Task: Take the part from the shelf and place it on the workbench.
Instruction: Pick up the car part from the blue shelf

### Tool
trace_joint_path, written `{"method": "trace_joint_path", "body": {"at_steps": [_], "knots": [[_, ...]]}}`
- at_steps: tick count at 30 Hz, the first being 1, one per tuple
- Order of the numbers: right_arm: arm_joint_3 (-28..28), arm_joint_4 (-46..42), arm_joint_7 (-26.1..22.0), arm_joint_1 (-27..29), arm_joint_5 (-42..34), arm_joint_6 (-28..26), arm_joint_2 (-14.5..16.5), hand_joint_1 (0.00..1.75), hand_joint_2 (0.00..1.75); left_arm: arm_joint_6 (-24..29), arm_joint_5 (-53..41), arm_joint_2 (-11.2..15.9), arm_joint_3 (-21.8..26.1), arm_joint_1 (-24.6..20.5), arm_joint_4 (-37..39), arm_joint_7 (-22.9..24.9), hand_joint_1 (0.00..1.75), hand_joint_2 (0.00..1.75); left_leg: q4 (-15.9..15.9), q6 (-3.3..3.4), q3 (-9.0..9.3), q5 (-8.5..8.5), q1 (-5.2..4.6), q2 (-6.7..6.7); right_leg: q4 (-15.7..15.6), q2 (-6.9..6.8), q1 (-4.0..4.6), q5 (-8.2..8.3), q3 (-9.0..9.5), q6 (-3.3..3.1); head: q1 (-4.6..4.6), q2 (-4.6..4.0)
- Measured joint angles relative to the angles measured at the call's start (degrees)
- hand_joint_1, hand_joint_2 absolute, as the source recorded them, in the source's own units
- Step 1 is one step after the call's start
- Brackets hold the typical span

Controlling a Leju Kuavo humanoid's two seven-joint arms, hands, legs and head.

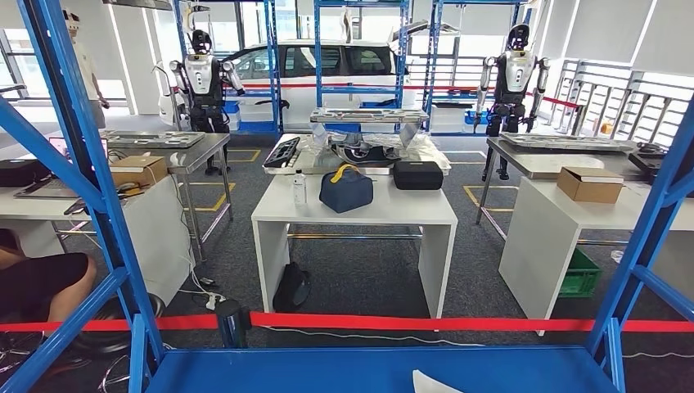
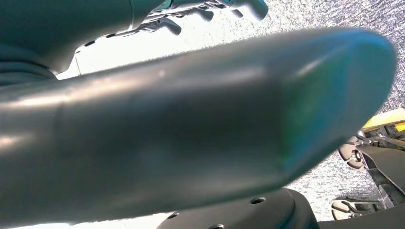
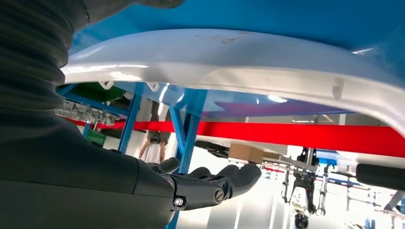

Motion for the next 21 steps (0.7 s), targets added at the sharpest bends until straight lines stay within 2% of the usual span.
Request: {"method": "trace_joint_path", "body": {"at_steps": [10, 12, 13, 17, 18, 21], "knots": [[-3.7, -1.8, -0.2, 4.0, 0.0, 1.1, 0.9, 0.00, 1.75, -0.1, 0.0, 0.0, 0.2, 0.0, 0.0, 0.0, 0.00, 0.00, 0.0, -0.04, 0.01, -0.03, -0.01, 0.00, 0.0, 0.01, -0.02, -0.04, 0.01, 0.03, 0.00, 0.00], [-4.3, -1.8, -0.1, 4.5, -0.1, 1.3, 1.1, 0.11, 1.75, -0.4, 0.0, 0.1, 0.2, 0.0, 0.0, 0.0, 0.00, 0.00, 0.0, -0.04, 0.01, -0.03, 0.00, 0.01, 0.0, 0.01, -0.01, -0.04, 0.01, 0.03, 0.00, 0.00], [-4.6, -1.8, 0.0, 4.7, -0.3, 1.5, 1.2, 0.24, 1.75, -0.6, 0.0, 0.1, 0.2, 0.0, 0.0, 0.0, 0.00, 0.00, 0.0, -0.04, 0.02, -0.03, 0.00, 0.02, 0.0, 0.01, -0.01, -0.04, 0.01, 0.03, 0.00, 0.00], [-6.0, -1.8, 1.2, 5.7, -1.3, 2.6, 2.0, 1.61, 1.75, -0.7, -0.1, 0.3, 0.5, 0.0, 0.0, -0.1, 0.00, 0.00, 0.0, -0.05, 0.03, -0.03, 0.00, 0.00, 0.0, 0.01, -0.01, -0.05, 0.02, 0.02, 0.00, 0.00], [-6.5, -1.8, 1.5, 6.0, -1.7, 2.9, 2.3, 1.73, 1.75, -0.8, -0.1, 0.3, 0.5, 0.0, 0.0, -0.2, 0.00, 0.00, 0.0, -0.05, 0.03, -0.04, 0.00, 0.00, 0.0, 0.01, -0.02, -0.06, 0.02, 0.01, 0.00, 0.00], [-8.0, -1.8, 2.2, 7.1, -2.7, 3.5, 3.0, 1.75, 1.75, -0.8, -0.2, 0.4, 0.7, 0.0, 0.0, -0.1, 0.00, 0.00, 0.0, -0.06, 0.03, -0.05, 0.00, 0.01, 0.0, 0.01, -0.01, -0.07, 0.03, 0.00, 0.00, 0.00]]}}
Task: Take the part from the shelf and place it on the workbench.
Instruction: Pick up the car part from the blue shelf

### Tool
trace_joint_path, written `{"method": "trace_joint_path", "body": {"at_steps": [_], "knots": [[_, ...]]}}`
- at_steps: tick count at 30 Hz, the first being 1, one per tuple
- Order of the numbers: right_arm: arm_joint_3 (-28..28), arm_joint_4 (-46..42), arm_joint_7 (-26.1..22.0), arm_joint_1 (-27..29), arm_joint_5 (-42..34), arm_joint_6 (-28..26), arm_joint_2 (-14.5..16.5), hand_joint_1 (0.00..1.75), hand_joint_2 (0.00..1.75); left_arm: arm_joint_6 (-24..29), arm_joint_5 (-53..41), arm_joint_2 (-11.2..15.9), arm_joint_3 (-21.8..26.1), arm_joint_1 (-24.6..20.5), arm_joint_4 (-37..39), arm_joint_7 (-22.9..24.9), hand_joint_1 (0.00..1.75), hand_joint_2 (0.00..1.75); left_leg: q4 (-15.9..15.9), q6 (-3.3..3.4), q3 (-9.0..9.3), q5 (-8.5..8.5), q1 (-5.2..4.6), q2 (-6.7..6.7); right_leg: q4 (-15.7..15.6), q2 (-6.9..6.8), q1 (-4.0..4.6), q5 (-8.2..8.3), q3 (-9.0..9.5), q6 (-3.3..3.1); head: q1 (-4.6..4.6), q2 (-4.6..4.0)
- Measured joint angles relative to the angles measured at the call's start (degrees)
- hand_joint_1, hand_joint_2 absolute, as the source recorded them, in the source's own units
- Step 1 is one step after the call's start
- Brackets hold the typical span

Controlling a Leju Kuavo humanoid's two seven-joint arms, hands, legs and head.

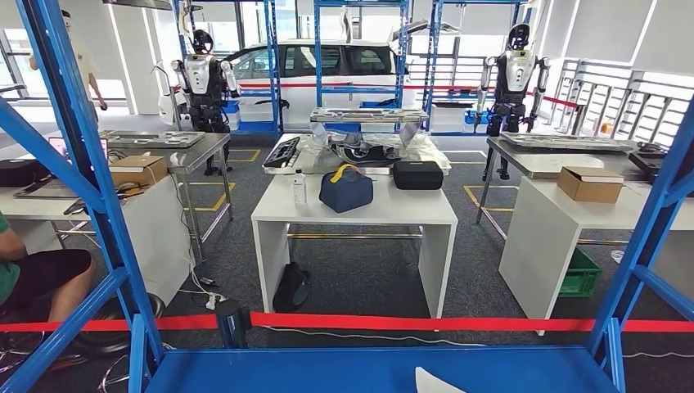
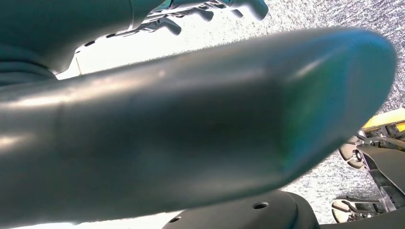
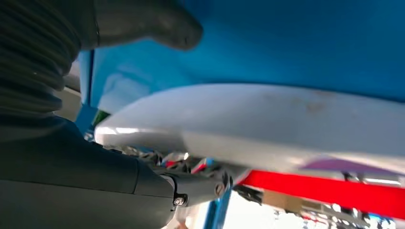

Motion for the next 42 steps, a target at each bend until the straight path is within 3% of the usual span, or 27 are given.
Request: {"method": "trace_joint_path", "body": {"at_steps": [9, 20, 24, 37, 40, 42], "knots": [[-3.4, 1.8, -0.3, -0.1, -1.2, 1.1, 2.9, 1.75, 1.75, 0.0, -0.3, 0.1, 0.3, -0.1, 0.0, 0.4, 0.00, 0.00, 0.0, -0.01, 0.08, -0.01, 0.01, 0.06, 0.0, 0.04, 0.01, -0.01, 0.05, -0.02, 0.00, 0.00], [-4.2, 3.2, -0.7, -1.6, -1.2, 1.8, 4.2, 1.75, 1.75, -0.2, -0.5, 0.2, 0.3, -0.5, 0.0, 0.5, 0.00, 0.00, 0.0, -0.02, 0.24, -0.03, 0.01, 0.05, 0.0, 0.07, 0.00, -0.04, 0.22, -0.05, 0.00, 0.00], [-4.5, 4.0, -1.4, -2.0, -1.2, 2.0, 4.5, 1.74, 1.75, -0.7, -0.8, 0.2, 0.3, -0.5, 0.0, 0.1, 0.00, 1.75, 0.0, -0.02, 0.31, -0.03, 0.01, 0.05, 0.0, 0.07, 0.00, -0.04, 0.28, -0.05, 0.00, 0.00], [-5.3, 4.1, -1.9, -1.8, -1.4, 1.7, 5.3, 1.75, 1.75, -0.6, 0.1, 0.2, 1.1, -0.8, -0.1, -1.5, 0.00, 1.75, 0.0, -0.01, 0.46, -0.04, 0.01, 0.07, 0.0, 0.08, -0.01, -0.05, 0.43, -0.05, 0.00, 0.00], [-5.9, 3.9, -4.4, -1.4, -3.0, -2.3, 5.8, 1.75, 1.75, 0.5, 0.3, 0.2, 1.6, -0.8, -0.1, -0.9, 0.00, 1.75, 0.0, -0.03, 0.46, -0.05, 0.00, 0.07, 0.0, 0.07, 0.00, -0.05, 0.45, -0.05, 0.00, 0.00], [-6.6, 2.7, -9.3, -1.2, -6.1, -8.0, 6.6, 1.75, 1.75, 0.9, 0.7, 0.3, 2.0, -0.7, -0.1, -0.5, 0.00, 1.75, 0.0, -0.04, 0.46, -0.06, -0.01, 0.10, 0.0, 0.12, 0.01, -0.04, 0.44, -0.05, 0.00, 0.00]]}}
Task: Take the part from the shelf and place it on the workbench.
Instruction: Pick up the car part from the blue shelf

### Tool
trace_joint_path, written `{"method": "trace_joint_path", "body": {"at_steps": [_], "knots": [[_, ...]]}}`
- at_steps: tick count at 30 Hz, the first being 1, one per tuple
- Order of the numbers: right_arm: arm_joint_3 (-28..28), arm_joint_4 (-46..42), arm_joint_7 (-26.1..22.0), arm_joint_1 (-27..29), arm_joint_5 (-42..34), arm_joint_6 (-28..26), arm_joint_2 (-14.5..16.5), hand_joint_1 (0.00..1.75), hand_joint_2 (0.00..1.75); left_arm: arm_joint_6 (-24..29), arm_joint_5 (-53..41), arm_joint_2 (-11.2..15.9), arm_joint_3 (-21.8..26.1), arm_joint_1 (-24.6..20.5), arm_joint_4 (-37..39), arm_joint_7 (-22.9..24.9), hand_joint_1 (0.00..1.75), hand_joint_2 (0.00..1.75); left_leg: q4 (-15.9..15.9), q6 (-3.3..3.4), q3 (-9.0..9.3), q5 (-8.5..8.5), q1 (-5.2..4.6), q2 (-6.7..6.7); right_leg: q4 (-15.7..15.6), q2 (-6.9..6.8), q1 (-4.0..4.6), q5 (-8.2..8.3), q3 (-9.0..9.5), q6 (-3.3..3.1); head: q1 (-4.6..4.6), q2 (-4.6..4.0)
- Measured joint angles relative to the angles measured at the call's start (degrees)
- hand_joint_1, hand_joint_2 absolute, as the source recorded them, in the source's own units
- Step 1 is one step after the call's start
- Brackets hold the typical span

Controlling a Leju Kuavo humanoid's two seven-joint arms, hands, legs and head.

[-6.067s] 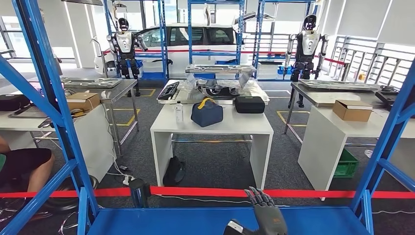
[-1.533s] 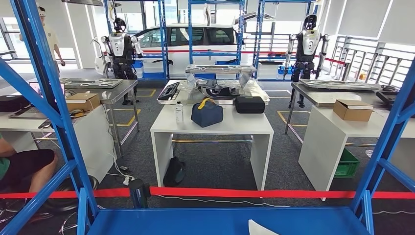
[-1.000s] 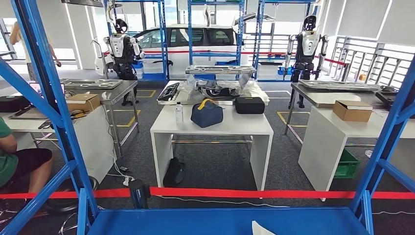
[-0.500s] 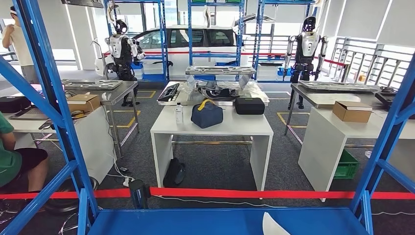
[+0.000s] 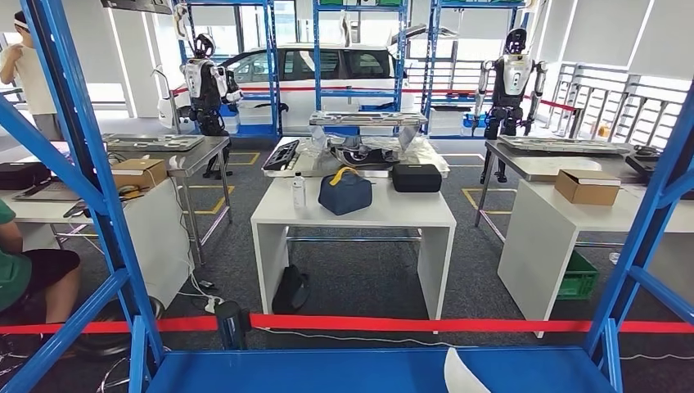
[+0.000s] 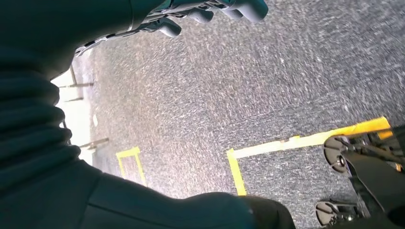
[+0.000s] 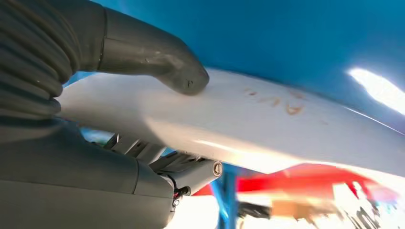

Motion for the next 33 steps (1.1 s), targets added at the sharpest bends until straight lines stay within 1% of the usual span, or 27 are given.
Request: {"method": "trace_joint_path", "body": {"at_steps": [2, 3, 5, 7, 9, 14, 18, 22, 24, 25, 26, 27, 28, 29, 30, 31, 32, 33], "knots": [[-0.4, -2.7, -6.8, 0.1, -4.9, -6.0, 1.1, 1.75, 1.75, 0.2, 0.3, 0.1, 0.4, 0.1, 0.0, -0.1, 0.00, 1.75, 0.0, -0.01, 0.01, 0.00, 0.00, 0.03, 0.0, 0.04, 0.00, 0.00, -0.02, 0.00, 0.00, 0.00], [-0.5, -4.5, -10.0, 0.2, -7.7, -8.0, 1.7, 1.75, 1.75, 0.3, 0.2, 0.1, 0.6, 0.1, 0.0, -0.2, 0.00, 1.75, 0.0, -0.01, 0.01, 0.00, 0.01, 0.01, 0.0, 0.01, -0.01, 0.00, -0.03, 0.00, 0.00, 0.00], [-0.5, -8.5, -14.4, 0.4, -12.2, -9.6, 2.6, 1.75, 1.75, 0.4, 0.1, 0.2, 0.8, 0.1, 0.0, -0.6, 0.00, 1.75, 0.0, -0.01, 0.01, -0.01, 0.02, -0.07, 0.0, -0.09, -0.01, -0.04, 0.00, -0.03, 0.00, 0.00], [-0.5, -11.7, -15.9, 0.7, -14.1, -9.8, 3.1, 1.75, 1.75, 0.4, 0.1, 0.2, 0.8, 0.2, 0.0, -0.7, 0.00, 1.75, 0.0, -0.05, 0.01, -0.03, 0.02, -0.11, 0.0, -0.13, -0.01, -0.09, 0.01, -0.06, 0.00, 0.00], [-0.5, -13.9, -16.3, 1.1, -14.6, -9.8, 3.4, 1.75, 1.75, 0.4, 0.1, 0.2, 0.9, 0.2, 0.0, -0.7, 0.00, 1.75, 0.0, -0.12, 0.01, -0.08, 0.02, -0.10, 0.0, -0.12, -0.01, -0.13, 0.01, -0.09, 0.00, 0.00], [-0.5, -16.4, -17.6, 1.9, -15.8, -9.5, 3.7, 1.75, 1.75, 0.5, -0.1, 0.2, 1.0, 0.2, 0.0, -0.5, 0.00, 1.75, 0.0, -0.15, 0.01, -0.13, 0.01, -0.08, 0.0, -0.12, -0.01, -0.15, 0.00, -0.10, 0.00, 0.00], [0.1, -18.3, -22.5, 2.1, -17.6, -8.1, 4.2, 1.75, 1.75, 0.7, -0.9, 0.3, 1.0, 0.0, 0.0, 0.3, 0.00, 1.75, 0.0, -0.12, 0.00, -0.18, -0.02, -0.08, 0.0, -0.11, -0.04, -0.14, 0.00, -0.08, 0.00, 0.00], [2.4, -20.5, -27.3, 1.7, -18.0, -9.3, 5.1, 1.75, 1.75, 0.7, -1.2, 0.4, 1.0, 0.0, 0.0, 0.7, 0.00, 1.75, 0.2, 0.42, 0.03, -0.66, -0.38, -0.04, -0.2, -0.05, -0.40, -0.24, 0.16, 0.43, -0.01, 0.00], [3.9, -21.4, -28.4, 1.3, -18.1, -9.5, 5.4, 1.75, 1.75, 0.7, -1.6, 0.3, 1.0, 0.0, 0.0, 0.8, 0.00, 1.75, -0.2, 0.69, 0.25, -0.41, -0.15, 0.05, 0.0, -0.01, -0.40, -0.45, 0.22, 0.72, -0.01, 0.00], [4.6, -21.8, -28.6, 1.1, -18.0, -9.6, 5.5, 1.75, 1.75, 0.7, -1.8, 0.3, 1.0, 0.0, 0.0, 0.8, 0.00, 1.75, -0.5, 0.87, 0.40, -0.23, 0.04, 0.15, 0.9, -0.07, -0.36, -1.10, -0.07, 0.83, 0.00, 0.00], [5.2, -22.1, -28.7, 1.0, -17.8, -9.7, 5.6, 1.75, 1.75, 0.7, -1.9, 0.3, 1.0, 0.0, 0.0, 0.8, 0.00, 1.75, -0.9, 1.05, 0.53, -0.10, 0.25, 0.26, 2.8, -0.15, -0.33, -2.41, -0.89, 0.94, 0.01, 0.00], [5.8, -22.3, -28.7, 0.9, -17.7, -9.9, 5.6, 1.75, 1.75, 0.7, -2.1, 0.3, 1.0, 0.0, 0.0, 0.8, 0.00, 1.75, -1.0, 1.17, 0.60, -0.05, 0.35, 0.39, 6.1, -0.24, -0.41, -4.30, -2.40, 1.06, 0.01, 0.00], [6.2, -22.5, -28.6, 0.9, -17.6, -10.2, 5.6, 1.75, 1.75, 0.8, -2.3, 0.3, 1.0, 0.0, 0.0, 0.8, 0.00, 1.75, -1.0, 1.26, 0.57, -0.06, 0.38, 0.46, 10.2, -0.30, -0.47, -6.31, -4.45, 1.22, 0.01, 0.00], [6.5, -22.6, -28.4, 1.0, -17.7, -10.5, 5.7, 1.75, 1.75, 0.9, -2.4, 0.3, 1.0, 0.1, 0.0, 0.8, 0.00, 1.75, -0.9, 1.28, 0.51, -0.08, 0.39, 0.52, 14.1, -0.31, -0.63, -7.77, -6.48, 1.41, 0.01, 0.00], [6.7, -22.8, -28.3, 1.2, -18.1, -10.8, 5.7, 1.75, 1.75, 1.0, -2.6, 0.3, 1.0, 0.1, 0.0, 0.7, 0.00, 1.75, -0.8, 1.24, 0.45, -0.11, 0.43, 0.55, 16.5, -0.33, -0.81, -8.13, -7.88, 1.58, 0.01, 0.00], [6.8, -23.1, -28.4, 1.3, -18.7, -11.1, 5.8, 1.75, 1.75, 1.1, -2.8, 0.3, 1.0, 0.1, 0.0, 0.7, 0.00, 1.75, -0.7, 1.15, 0.37, -0.13, 0.50, 0.57, 16.8, -0.37, -0.98, -7.25, -8.26, 1.74, 0.01, 0.00], [6.8, -23.5, -28.7, 1.4, -19.4, -11.2, 5.9, 1.75, 1.75, 1.1, -2.9, 0.3, 1.0, 0.1, 0.0, 0.6, 0.00, 1.75, -0.5, 0.97, 0.27, -0.16, 0.63, 0.57, 14.6, -0.44, -1.18, -5.28, -7.44, 1.91, 0.01, 0.00], [6.9, -24.0, -29.2, 1.4, -19.9, -11.2, 5.9, 1.75, 1.75, 1.1, -3.0, 0.3, 1.0, 0.1, 0.0, 0.5, 0.00, 1.75, -0.1, 0.68, 0.14, -0.22, 0.78, 0.56, 10.8, -0.54, -1.43, -2.99, -5.71, 2.11, 0.00, 0.00]]}}
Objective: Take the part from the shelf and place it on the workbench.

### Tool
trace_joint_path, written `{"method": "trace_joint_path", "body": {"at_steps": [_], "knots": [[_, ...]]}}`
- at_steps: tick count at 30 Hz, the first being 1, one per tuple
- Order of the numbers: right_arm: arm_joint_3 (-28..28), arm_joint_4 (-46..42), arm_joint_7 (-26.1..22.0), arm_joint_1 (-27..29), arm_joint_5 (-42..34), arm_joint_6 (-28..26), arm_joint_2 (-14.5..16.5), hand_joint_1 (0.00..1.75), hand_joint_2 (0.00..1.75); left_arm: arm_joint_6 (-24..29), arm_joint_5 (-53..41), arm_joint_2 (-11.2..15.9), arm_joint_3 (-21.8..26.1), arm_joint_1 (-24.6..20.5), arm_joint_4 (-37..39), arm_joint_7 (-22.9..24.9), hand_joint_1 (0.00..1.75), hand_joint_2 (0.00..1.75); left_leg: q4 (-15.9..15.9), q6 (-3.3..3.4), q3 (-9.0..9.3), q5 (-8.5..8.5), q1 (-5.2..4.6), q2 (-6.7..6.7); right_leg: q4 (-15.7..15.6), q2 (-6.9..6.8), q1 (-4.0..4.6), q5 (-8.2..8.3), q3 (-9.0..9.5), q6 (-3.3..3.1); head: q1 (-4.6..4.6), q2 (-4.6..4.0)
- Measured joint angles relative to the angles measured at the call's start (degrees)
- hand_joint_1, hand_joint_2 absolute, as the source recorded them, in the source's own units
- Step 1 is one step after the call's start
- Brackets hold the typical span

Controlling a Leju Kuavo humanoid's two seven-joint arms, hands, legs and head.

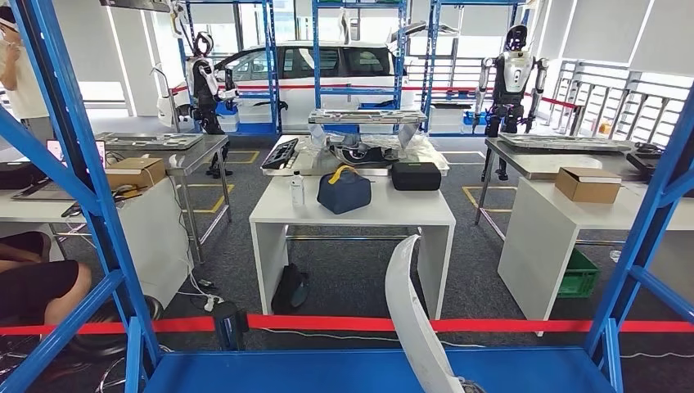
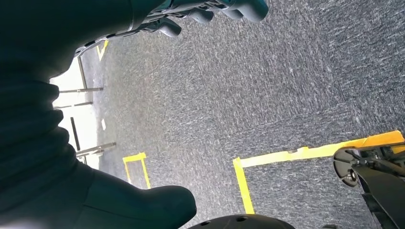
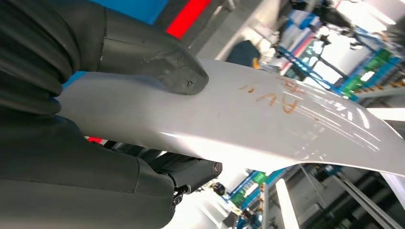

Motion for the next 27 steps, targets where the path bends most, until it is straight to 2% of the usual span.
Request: {"method": "trace_joint_path", "body": {"at_steps": [2, 3, 7, 8, 9, 10, 12, 13, 14, 15, 16, 18, 19, 21, 23, 24, 25, 27], "knots": [[0.2, -0.8, -1.2, 0.0, -0.6, -0.1, 0.1, 1.75, 1.75, 0.1, 0.0, 0.2, 0.0, -0.2, -0.1, -0.3, 0.00, 1.75, 0.7, -0.85, -0.32, -0.04, 0.12, -0.13, -6.1, 0.03, -0.05, 2.96, 2.82, 0.04, 0.01, 0.00], [0.3, -1.1, -1.7, 0.1, -0.7, -0.2, 0.1, 1.75, 1.75, 0.1, 0.0, 0.3, 0.0, -0.2, -0.1, -0.4, 0.00, 1.75, 0.9, -1.24, -0.43, -0.02, 0.08, -0.22, -7.2, 0.13, 0.03, 3.47, 3.26, -0.17, 0.00, 0.00], [0.4, -2.0, -3.0, 0.4, -1.0, -1.0, 0.2, 1.75, 1.75, 0.1, 0.0, 0.5, 0.0, -0.3, -0.2, -0.6, 0.00, 1.75, 1.1, -2.80, -0.85, 0.59, 0.06, -0.34, -7.4, 0.35, 0.15, 3.73, 2.25, -2.08, -0.09, 0.00], [0.4, -2.1, -3.2, 0.5, -1.1, -1.2, 0.3, 1.75, 1.75, 0.1, 0.0, 0.6, 0.0, -0.3, -0.2, -0.6, 0.00, 1.75, 1.5, -3.21, -1.21, -0.01, 0.16, -0.25, -7.4, 0.33, 0.15, 4.14, 1.91, -2.64, -0.13, 0.00], [0.4, -2.3, -3.3, 0.6, -1.1, -1.3, 0.4, 1.75, 1.75, 0.1, 0.0, 0.7, 0.0, -0.2, -0.2, -0.6, 0.00, 1.75, 2.9, -3.52, -1.83, -1.49, 0.25, -0.15, -7.4, 0.26, 0.12, 4.60, 1.53, -3.18, -0.16, 0.00], [0.4, -2.3, -3.4, 0.6, -1.1, -1.4, 0.4, 1.75, 1.75, 0.1, -0.1, 0.7, 0.0, -0.2, -0.2, -0.6, 0.00, 1.75, 5.5, -3.74, -2.81, -3.80, 0.31, -0.04, -7.5, 0.17, 0.10, 5.06, 1.06, -3.57, -0.19, 0.00], [0.4, -2.3, -3.7, 0.8, -1.1, -1.5, 0.6, 1.75, 1.75, 0.0, -0.3, 0.7, 0.0, -0.2, -0.1, -0.6, 0.00, 1.75, 12.9, -4.03, -4.98, -8.68, 0.30, 0.06, -7.5, 0.05, 0.28, 5.86, -0.03, -3.93, -0.27, 0.00], [0.5, -2.3, -3.9, 0.8, -1.1, -1.5, 0.7, 1.75, 1.75, 0.0, -0.5, 0.7, 0.0, -0.2, -0.1, -0.6, 0.00, 1.75, 15.7, -4.06, -5.47, -9.93, 0.30, 0.06, -7.4, -0.02, 0.42, 6.24, -0.58, -3.98, -0.29, 0.00], [0.6, -2.3, -4.2, 0.8, -1.1, -1.5, 0.8, 1.75, 1.75, 0.0, -0.6, 0.7, 0.0, -0.1, -0.1, -0.5, 0.00, 1.75, 16.7, -3.97, -5.03, -10.05, 0.28, 0.06, -7.4, -0.08, 0.55, 6.61, -1.08, -3.99, -0.31, 0.00], [0.7, -2.3, -4.6, 0.8, -1.2, -1.5, 0.9, 1.75, 1.75, 0.0, -0.6, 0.7, 0.0, -0.1, -0.1, -0.5, 0.00, 1.75, 15.4, -3.75, -3.45, -9.19, 0.23, 0.06, -7.4, -0.11, 0.67, 6.96, -1.51, -3.95, -0.31, 0.00], [0.9, -2.3, -5.1, 0.8, -1.3, -1.6, 0.9, 1.75, 1.75, 0.1, -0.7, 0.8, 0.0, -0.1, -0.2, -0.5, 0.00, 1.75, 12.0, -3.41, -0.87, -7.84, 0.14, 0.05, -7.4, -0.12, 0.77, 7.29, -1.86, -3.87, -0.31, 0.00], [1.4, -2.3, -6.0, 0.6, -1.3, -2.0, 1.0, 1.75, 1.75, 0.1, -0.9, 1.0, 0.0, -0.2, -0.3, -0.5, 0.00, 1.75, 3.7, -2.63, 4.76, -6.22, -0.21, 0.07, -7.4, -0.14, 0.89, 7.87, -2.29, -3.50, -0.30, 0.00], [1.7, -2.3, -6.2, 0.5, -1.2, -2.2, 1.1, 1.75, 1.75, 0.1, -1.1, 1.1, 0.0, -0.3, -0.3, -0.5, 0.00, 1.75, 1.0, -2.40, 6.39, -5.87, -0.43, 0.07, -7.4, -0.18, 0.90, 8.17, -2.38, -3.20, -0.30, 0.00], [2.3, -2.1, -6.4, 0.1, -0.7, -2.5, 1.2, 1.75, 1.75, 0.1, -1.1, 1.1, 0.0, -0.6, -0.4, -0.5, 0.00, 1.75, -0.4, -2.14, 6.97, -5.49, -0.79, 0.08, -7.6, -0.23, 0.84, 8.88, -2.56, -2.48, -0.29, 0.00], [2.7, -2.0, -6.4, -0.2, -0.5, -2.6, 1.3, 1.75, 1.75, 0.1, -1.1, 1.1, 0.0, -0.9, -0.4, -0.5, 0.00, 1.75, -0.9, -1.35, 6.42, -4.67, -0.55, 0.23, -7.4, -0.21, 0.83, 8.78, -2.90, -1.80, -0.28, 0.00], [2.8, -2.0, -6.4, -0.4, -0.5, -2.6, 1.3, 1.75, 1.75, 0.1, -1.1, 1.1, 0.0, -1.0, -0.5, -0.5, 0.00, 1.75, -1.2, -0.83, 6.06, -4.12, -0.38, 0.36, -6.4, -0.18, 0.84, 7.61, -3.40, -1.54, -0.28, 0.00], [2.9, -2.0, -6.4, -0.5, -0.5, -2.7, 1.3, 1.75, 1.75, 0.1, -1.1, 1.1, 0.0, -1.2, -0.5, -0.5, 0.00, 1.75, -1.4, -0.42, 5.54, -3.53, -0.22, 0.50, -4.2, -0.16, 0.84, 5.57, -4.25, -1.31, -0.27, 0.00], [3.1, -1.8, -6.4, -0.6, -0.5, -2.7, 1.3, 1.75, 1.75, 0.1, -1.1, 1.2, 0.0, -1.3, -0.6, -0.5, 0.00, 1.75, -1.1, 0.00, 4.11, -2.56, -0.29, 0.69, 2.6, -0.13, 0.76, 0.64, -6.53, -0.97, -0.28, 0.00]]}}
